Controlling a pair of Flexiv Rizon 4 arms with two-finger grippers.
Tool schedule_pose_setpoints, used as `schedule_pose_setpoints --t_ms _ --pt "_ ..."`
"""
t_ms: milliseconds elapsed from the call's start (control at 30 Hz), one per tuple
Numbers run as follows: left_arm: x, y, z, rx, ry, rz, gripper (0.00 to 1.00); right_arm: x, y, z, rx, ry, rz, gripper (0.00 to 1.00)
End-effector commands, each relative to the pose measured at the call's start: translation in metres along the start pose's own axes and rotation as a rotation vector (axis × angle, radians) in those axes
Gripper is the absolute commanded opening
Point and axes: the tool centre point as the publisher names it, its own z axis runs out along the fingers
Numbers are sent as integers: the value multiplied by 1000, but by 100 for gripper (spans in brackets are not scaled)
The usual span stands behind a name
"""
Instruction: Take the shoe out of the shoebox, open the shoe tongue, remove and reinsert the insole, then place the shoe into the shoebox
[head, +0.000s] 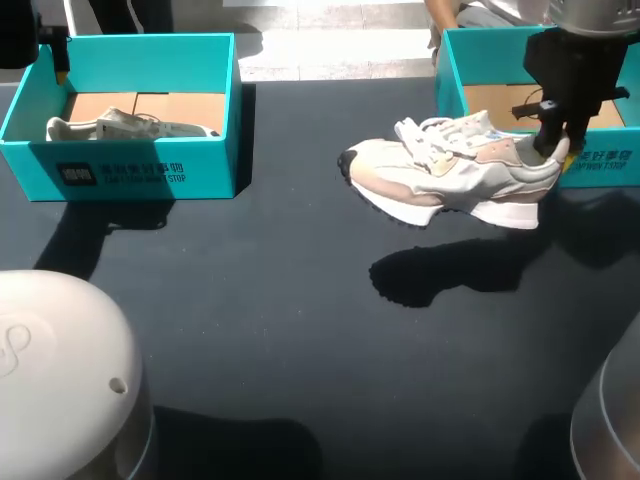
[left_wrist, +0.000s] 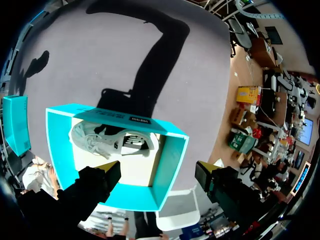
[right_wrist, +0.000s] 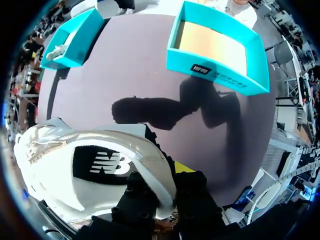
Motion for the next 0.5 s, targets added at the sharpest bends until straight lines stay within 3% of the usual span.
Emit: schedule_pose_setpoints --t_ms 33,367,500 --pt "1 -1 0 -3 1 0 100 27 -9 11 -3 -29 15 0" --pt "1 -1 0 -3 1 0 100 62 -33 36 20 -62 102 0" --pt "1 -1 0 -3 1 0 100 65 -39 52 24 -62 171 0"
